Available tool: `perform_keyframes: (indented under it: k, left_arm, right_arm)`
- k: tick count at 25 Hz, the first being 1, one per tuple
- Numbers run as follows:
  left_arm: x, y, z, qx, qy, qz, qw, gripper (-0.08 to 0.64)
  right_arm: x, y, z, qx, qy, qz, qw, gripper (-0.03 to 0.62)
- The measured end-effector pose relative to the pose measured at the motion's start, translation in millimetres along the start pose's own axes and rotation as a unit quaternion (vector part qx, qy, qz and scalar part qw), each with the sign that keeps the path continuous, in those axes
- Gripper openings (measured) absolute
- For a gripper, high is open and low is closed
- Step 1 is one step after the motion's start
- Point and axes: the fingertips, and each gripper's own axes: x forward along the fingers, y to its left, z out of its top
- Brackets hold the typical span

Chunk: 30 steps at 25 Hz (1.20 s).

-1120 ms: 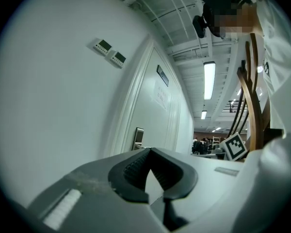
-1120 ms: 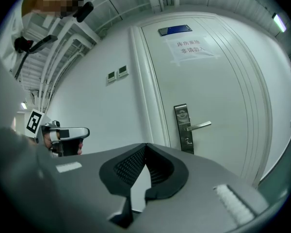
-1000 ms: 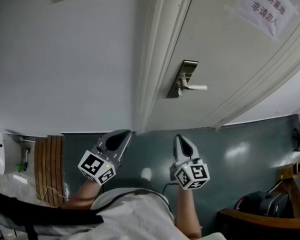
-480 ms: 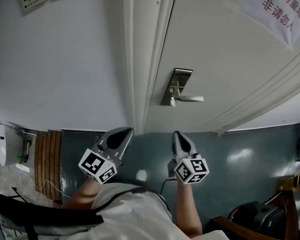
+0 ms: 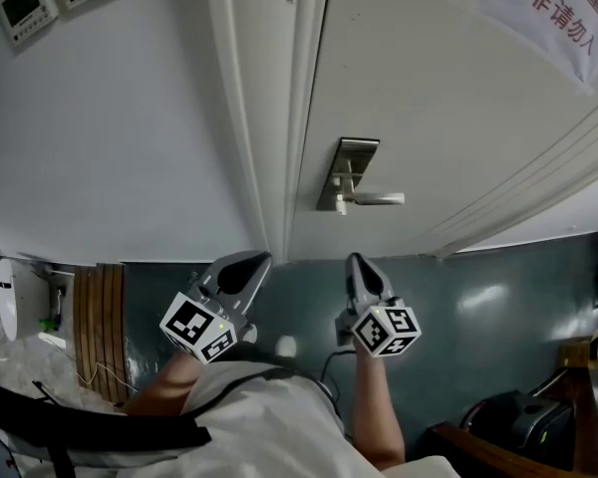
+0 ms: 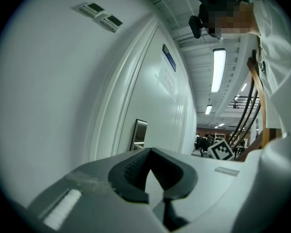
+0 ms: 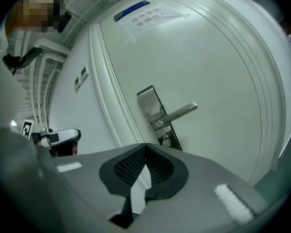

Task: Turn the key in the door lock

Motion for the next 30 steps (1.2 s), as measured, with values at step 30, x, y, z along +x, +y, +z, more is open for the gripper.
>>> perform_keyframes:
  k: [30]
  left_arm:
    - [5,34,-6,0.0,0.021,-0.041,0.9989,0.006]
  right_arm:
    - [113,-70,-26,0.433,-0.13,0.081,0.888,0.207]
